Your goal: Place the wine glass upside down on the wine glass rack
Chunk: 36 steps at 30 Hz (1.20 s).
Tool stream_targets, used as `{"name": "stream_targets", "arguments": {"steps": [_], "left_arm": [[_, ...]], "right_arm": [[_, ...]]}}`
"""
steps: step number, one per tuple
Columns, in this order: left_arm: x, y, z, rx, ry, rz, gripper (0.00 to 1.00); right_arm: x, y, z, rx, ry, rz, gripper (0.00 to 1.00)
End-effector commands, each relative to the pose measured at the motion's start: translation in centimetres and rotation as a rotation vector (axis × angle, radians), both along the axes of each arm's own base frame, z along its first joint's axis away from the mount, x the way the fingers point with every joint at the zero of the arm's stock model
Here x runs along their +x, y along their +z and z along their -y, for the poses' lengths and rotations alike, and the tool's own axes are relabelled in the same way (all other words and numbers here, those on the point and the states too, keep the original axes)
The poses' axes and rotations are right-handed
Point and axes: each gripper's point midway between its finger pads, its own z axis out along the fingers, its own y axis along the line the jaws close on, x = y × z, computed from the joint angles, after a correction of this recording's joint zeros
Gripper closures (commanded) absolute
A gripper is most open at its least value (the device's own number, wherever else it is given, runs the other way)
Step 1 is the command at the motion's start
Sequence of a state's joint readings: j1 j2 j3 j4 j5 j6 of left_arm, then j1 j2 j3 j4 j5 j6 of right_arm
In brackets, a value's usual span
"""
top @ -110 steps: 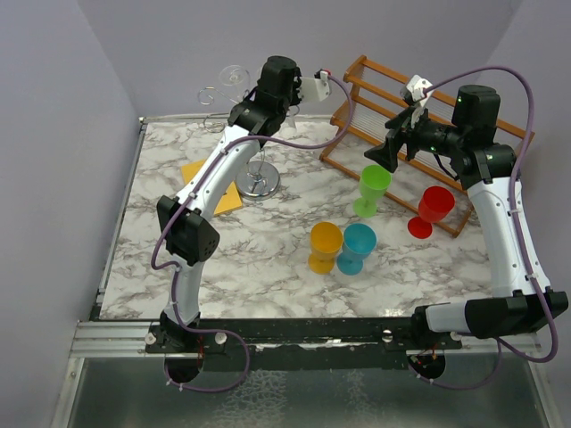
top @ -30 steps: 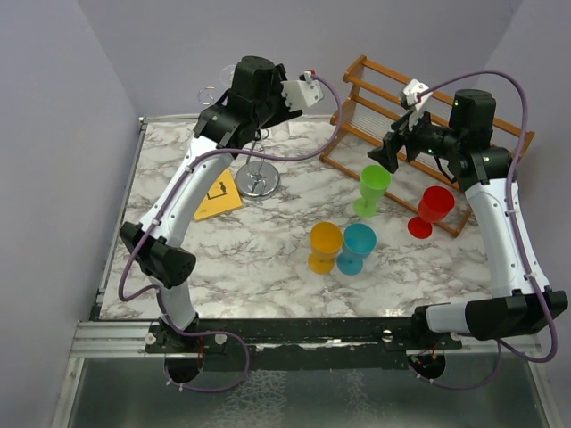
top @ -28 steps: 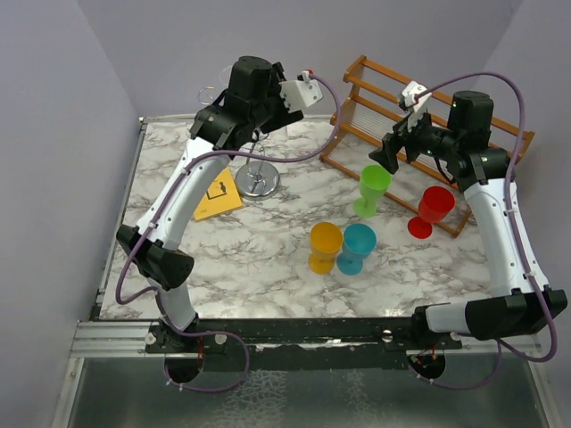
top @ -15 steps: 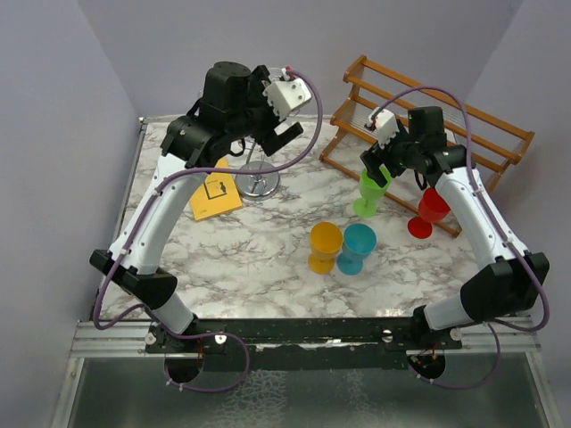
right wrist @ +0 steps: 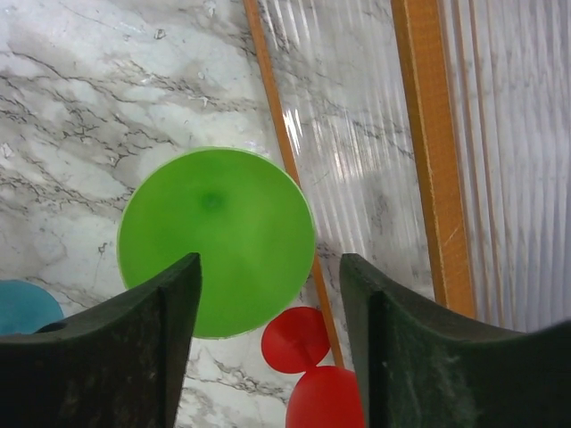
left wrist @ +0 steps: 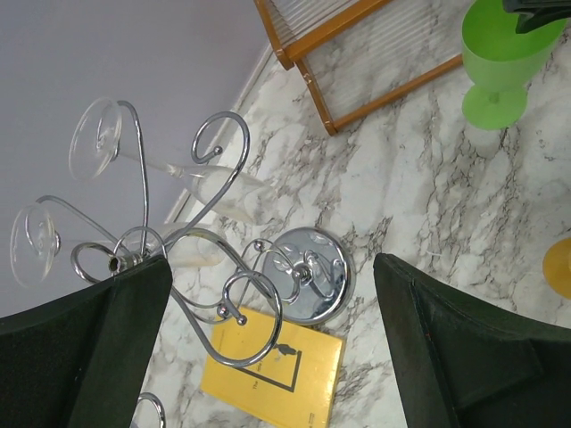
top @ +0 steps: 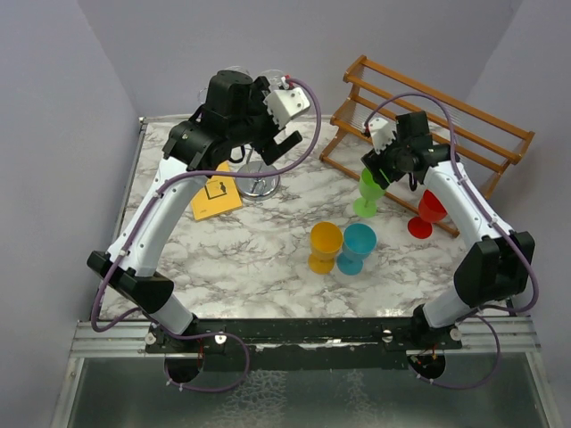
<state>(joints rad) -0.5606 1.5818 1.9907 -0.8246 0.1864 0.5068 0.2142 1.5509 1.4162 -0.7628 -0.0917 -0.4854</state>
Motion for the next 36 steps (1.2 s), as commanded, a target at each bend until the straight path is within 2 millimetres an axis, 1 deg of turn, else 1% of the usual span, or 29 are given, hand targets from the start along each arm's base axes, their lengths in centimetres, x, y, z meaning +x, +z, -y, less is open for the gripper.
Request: {"name": "stream_targets", "arguments": {"steps": [1, 5, 15, 17, 20, 23, 25, 29, 36], "left_arm": [[-1.4, 2.2, 0.0, -0.049, -0.026, 0.041, 0.01], [-1.4, 2.1, 0.0, -0.047, -0.028, 0.041, 0.01], [-1.2, 1.6, 0.3, -0.041, -0.033, 0.03, 0.01], [-1.0, 1.4, 0.2, -0.035, -0.031, 0.027, 0.01], [-0.9, 1.2, 0.2, -0.029, -0.026, 0.026, 0.01], [-0.7, 1.1, 0.1, -0.021, -0.021, 0.025, 0.01], [-0.6, 1.0, 0.1, -0.019, -0.018, 0.024, 0.01], [-0.3, 1.1, 0.0, -0.029, 0.009, 0.023, 0.01], [0.4, 2.6, -0.6, -0.063, 0.072, 0.055, 0.01]], "right_arm": [[0.9, -0.7, 0.5, -0.012, -0.055, -0.012, 0.42], [1.2, -1.3, 0.5, -0.012, -0.065, -0.028, 0.51], [1.6, -2.4, 0.2, -0.004, -0.063, -0.057, 0.66], [1.7, -2.4, 0.1, -0.003, -0.061, -0.057, 0.71], [2.1, -1.9, -0.1, 0.008, -0.057, -0.04, 0.82], [2.5, -0.8, -0.7, 0.033, -0.032, -0.005, 0.94], [2.8, 0.4, -1.3, 0.055, -0.003, 0.022, 0.98], [3.0, 3.4, -2.6, 0.103, 0.069, 0.072, 0.98], [2.7, 9.5, -4.6, 0.192, 0.17, 0.176, 0.98]]}}
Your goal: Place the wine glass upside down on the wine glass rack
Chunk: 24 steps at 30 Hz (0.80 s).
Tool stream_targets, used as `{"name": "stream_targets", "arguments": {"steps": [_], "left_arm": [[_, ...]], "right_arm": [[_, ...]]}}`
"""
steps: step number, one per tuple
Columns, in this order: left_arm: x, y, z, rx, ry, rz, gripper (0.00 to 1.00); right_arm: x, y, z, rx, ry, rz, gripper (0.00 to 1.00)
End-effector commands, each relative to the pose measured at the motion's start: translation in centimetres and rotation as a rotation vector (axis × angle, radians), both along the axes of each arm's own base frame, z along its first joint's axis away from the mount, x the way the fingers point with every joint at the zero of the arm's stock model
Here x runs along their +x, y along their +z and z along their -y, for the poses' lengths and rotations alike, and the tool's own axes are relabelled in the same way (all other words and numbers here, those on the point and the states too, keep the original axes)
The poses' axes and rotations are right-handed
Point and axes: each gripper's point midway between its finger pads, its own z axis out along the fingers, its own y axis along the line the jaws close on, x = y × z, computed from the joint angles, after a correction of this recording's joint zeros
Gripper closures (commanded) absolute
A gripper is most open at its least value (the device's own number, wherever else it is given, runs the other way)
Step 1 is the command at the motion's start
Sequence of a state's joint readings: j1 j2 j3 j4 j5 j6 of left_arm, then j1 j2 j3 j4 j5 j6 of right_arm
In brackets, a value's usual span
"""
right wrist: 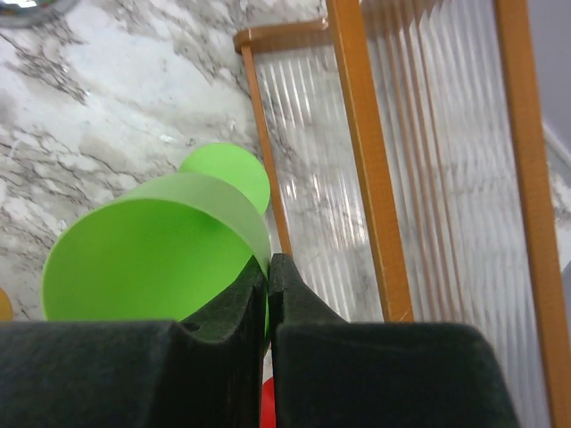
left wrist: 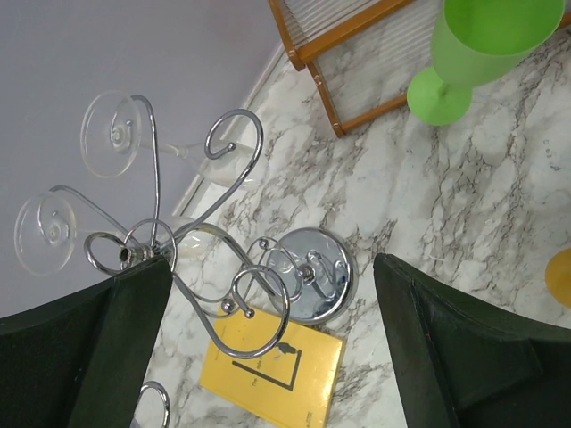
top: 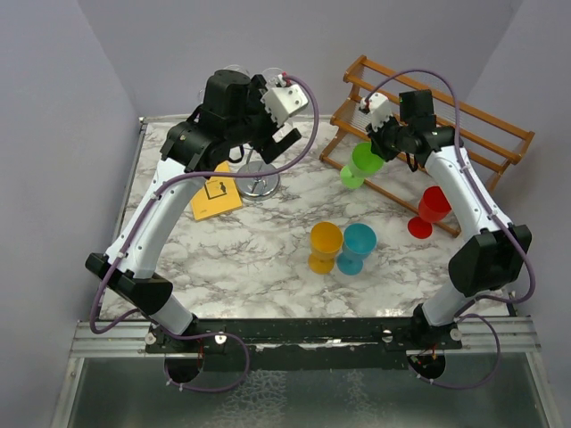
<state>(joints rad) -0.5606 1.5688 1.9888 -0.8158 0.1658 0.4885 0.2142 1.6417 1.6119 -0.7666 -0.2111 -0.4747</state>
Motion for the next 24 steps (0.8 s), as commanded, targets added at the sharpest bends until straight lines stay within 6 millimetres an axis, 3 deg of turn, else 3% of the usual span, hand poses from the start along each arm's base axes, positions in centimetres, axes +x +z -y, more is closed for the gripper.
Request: {"name": "stream_targets", "arguments": {"steps": [1, 11, 12, 13, 20, 24], "left_arm": [[0.4, 2.2, -0.2, -0.055, 0.048, 0.047, 0.01], [1.1, 5.0, 0.6, -0.211, 0.1, 0.059, 0.01], [1.2, 5.3, 0.8, -0.233, 0.105, 0.055, 0.01], [1.4, 6.4, 1.4, -0.312, 0.115, 0.039, 0.01], [0.9, 8.6, 3.1, -0.448, 0.071, 0.008, 0.02], [0.6, 9.3, 3.2, -0.49, 0.073, 0.0, 0.02]], "right_arm": [[-0.8, 6.1, -1.8, 0.089, 0.098, 0.114, 0.98], [-1.7, 13.6, -2.1, 0.162, 0.098, 0.279, 0.98], [-1.9, 14.5, -2.1, 0.167, 0.1, 0.304, 0.98], [-2.3, 17.1, -1.9, 0.174, 0.102, 0.377, 0.98], [-3.5, 21.8, -2.3, 0.25, 0.112, 0.473, 0.98], [-4.3, 23.5, -2.5, 0.296, 0.109, 0.502, 0.98]]}}
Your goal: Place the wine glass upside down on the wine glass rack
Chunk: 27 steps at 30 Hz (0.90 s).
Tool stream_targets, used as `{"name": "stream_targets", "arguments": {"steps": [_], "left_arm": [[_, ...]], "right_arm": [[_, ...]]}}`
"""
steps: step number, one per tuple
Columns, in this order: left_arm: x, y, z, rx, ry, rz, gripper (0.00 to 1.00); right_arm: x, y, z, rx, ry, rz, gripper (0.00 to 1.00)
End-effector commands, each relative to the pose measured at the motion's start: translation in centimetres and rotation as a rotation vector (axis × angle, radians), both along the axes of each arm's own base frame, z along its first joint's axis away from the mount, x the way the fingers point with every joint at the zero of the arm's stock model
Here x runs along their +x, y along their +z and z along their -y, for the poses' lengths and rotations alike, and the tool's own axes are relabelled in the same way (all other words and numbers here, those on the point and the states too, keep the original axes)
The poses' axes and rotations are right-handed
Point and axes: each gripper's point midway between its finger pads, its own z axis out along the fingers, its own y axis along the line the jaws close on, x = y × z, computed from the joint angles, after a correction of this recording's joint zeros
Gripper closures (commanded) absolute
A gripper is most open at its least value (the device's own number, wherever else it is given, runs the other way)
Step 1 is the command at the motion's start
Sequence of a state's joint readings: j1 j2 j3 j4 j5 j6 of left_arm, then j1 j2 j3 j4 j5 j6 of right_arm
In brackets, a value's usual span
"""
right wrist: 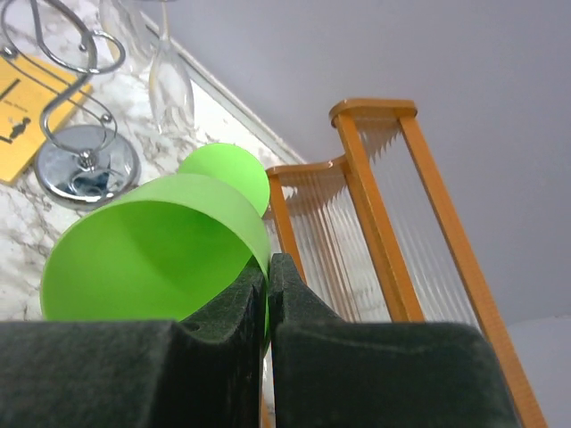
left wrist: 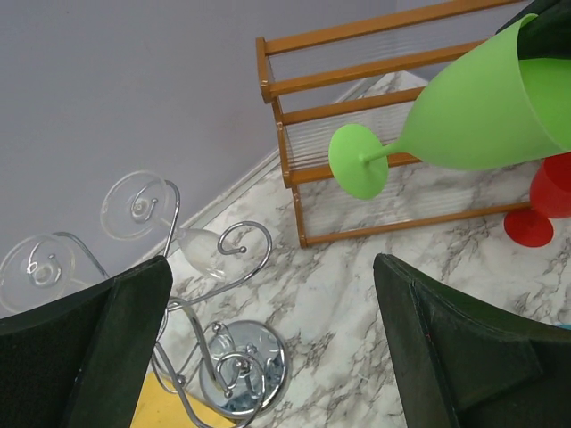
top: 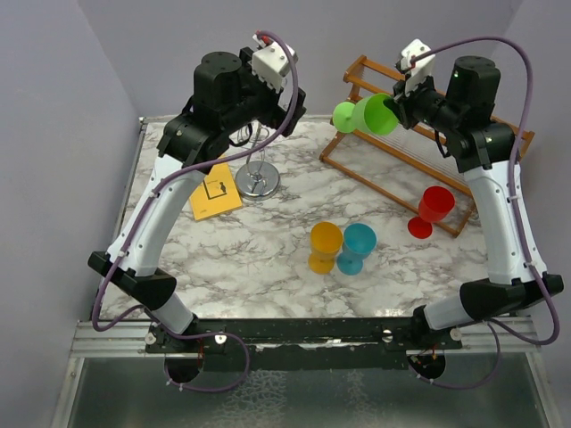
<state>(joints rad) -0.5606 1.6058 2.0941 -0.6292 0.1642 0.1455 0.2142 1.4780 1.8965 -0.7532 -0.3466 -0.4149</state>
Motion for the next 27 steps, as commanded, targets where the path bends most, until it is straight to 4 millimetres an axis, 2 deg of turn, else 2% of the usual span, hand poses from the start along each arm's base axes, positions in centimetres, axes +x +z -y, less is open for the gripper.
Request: {"name": "stream_targets", "arguments": {"steps": [1, 6, 14, 21, 27], "left_arm": [[-0.6, 2.8, 0.7, -0.12, -0.013, 0.012, 0.02], [-0.8, 2.8, 0.6, -0.154, -0.003, 0.003, 0.02], [-2.4, 1.3, 2.1, -0.261, -0.081, -0.091, 0.05], [-3.8, 3.3, 2.4, -0.349, -0.111, -0.144, 0.07], [-4.2, 4.2, 2.6, -0.408, -0.117, -0.198, 0.09]], "right_arm": [[-1.5, 4.4, -0.6, 0.095, 0.027, 0.093, 0.98], [-3.4, 5.8, -0.7, 0.15, 0.038, 0.106, 0.98], [-6.3, 7.1, -1.1, 0.251, 0.066, 0.134, 0.98], [-8.1, 8.4, -1.0, 0.27, 0.089, 0.168, 0.98], [-10.2, 9.6, -2.3, 0.322, 0.184, 0.182, 0.98]]}}
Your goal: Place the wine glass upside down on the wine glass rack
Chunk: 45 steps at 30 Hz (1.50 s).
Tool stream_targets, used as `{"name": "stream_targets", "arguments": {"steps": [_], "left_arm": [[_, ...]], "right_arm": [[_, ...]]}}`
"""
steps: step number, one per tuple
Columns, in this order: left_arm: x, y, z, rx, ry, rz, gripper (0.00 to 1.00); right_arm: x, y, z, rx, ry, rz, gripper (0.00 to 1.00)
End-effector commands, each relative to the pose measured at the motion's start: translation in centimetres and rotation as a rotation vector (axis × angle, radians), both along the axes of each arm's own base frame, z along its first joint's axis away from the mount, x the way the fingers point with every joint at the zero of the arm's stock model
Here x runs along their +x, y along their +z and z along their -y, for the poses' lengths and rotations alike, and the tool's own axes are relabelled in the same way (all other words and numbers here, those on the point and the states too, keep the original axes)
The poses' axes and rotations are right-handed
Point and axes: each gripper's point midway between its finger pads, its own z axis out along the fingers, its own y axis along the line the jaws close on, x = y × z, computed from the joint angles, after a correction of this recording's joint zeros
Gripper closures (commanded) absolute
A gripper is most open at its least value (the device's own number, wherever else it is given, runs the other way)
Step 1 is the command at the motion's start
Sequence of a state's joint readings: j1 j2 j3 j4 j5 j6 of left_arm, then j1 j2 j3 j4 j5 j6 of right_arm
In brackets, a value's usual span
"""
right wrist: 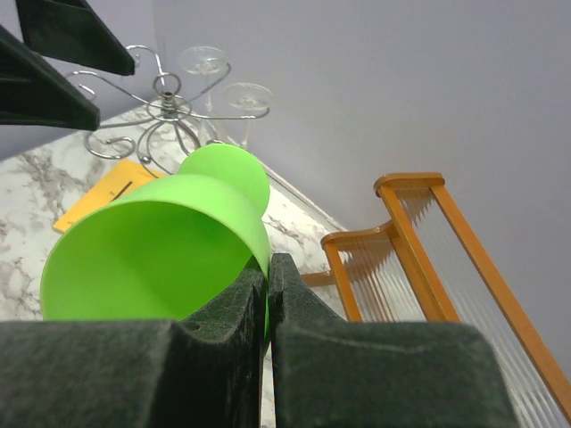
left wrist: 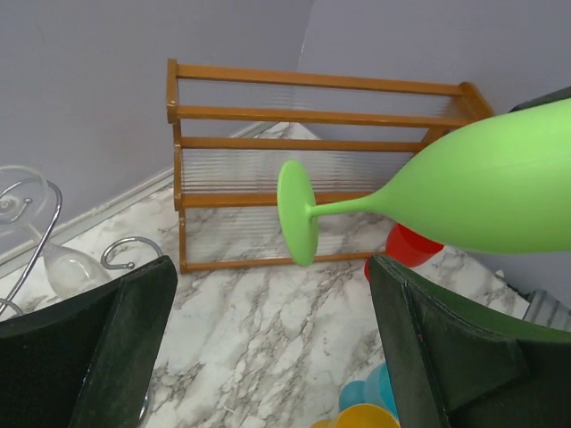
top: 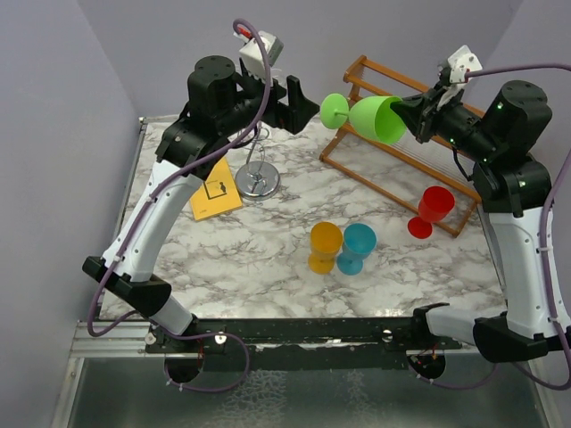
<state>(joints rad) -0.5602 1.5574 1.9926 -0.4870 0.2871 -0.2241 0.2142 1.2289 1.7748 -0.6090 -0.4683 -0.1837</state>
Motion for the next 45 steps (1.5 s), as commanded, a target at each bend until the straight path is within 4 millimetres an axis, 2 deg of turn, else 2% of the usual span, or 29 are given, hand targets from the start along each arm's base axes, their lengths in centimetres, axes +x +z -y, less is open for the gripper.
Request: {"name": "stream_targets", "arguments": {"steps": [1, 7, 13, 20, 26, 32, 37, 40, 45], "left_arm": [[-1.7, 2.9, -0.2, -0.097, -0.028, -0.009, 0.09], [-1.8, 1.3, 0.9, -0.109, -0.081, -0.074, 0.09], [-2.4, 0.6, 1.4, -0.14, -0.121, -0.129, 0.22], [-2.7, 0.0, 1.4, -0.148, -0.143, -0.152, 0.48], [-2.8, -0.6, 1.6, -0.164, -0.17, -0.185, 0.65], [-2.7, -0.5, 1.7, -0.177, -0.183, -0.196, 0.76], [-2.6, -0.2, 1.1, -0.168, -0.169, -0.172, 0.99], [-2.5, 0.2, 0.3, -0.169, -0.154, -0.156, 1.0], [-1.9, 0.8, -1.6, -0.162, -0.118, -0.118, 1.0]], "right_arm": [[-2.4, 2.7, -1.3, 0.063, 0.107, 0.065, 0.98], [-3.3, 3.5, -2.5, 0.088, 0.188, 0.05, 0.98], [-3.5, 3.6, -2.4, 0.075, 0.191, 0.07, 0.98], [-3.9, 3.7, -2.6, 0.074, 0.213, 0.075, 0.98], [-4.1, 3.7, -3.0, 0.079, 0.238, 0.071, 0.98], [-4.3, 3.5, -3.1, 0.079, 0.248, 0.068, 0.98], [-3.7, 2.9, -2.7, 0.069, 0.216, 0.068, 0.98], [-3.4, 2.4, -2.4, 0.054, 0.193, 0.071, 0.87], [-2.8, 1.9, -1.8, 0.042, 0.15, 0.077, 0.6]]}}
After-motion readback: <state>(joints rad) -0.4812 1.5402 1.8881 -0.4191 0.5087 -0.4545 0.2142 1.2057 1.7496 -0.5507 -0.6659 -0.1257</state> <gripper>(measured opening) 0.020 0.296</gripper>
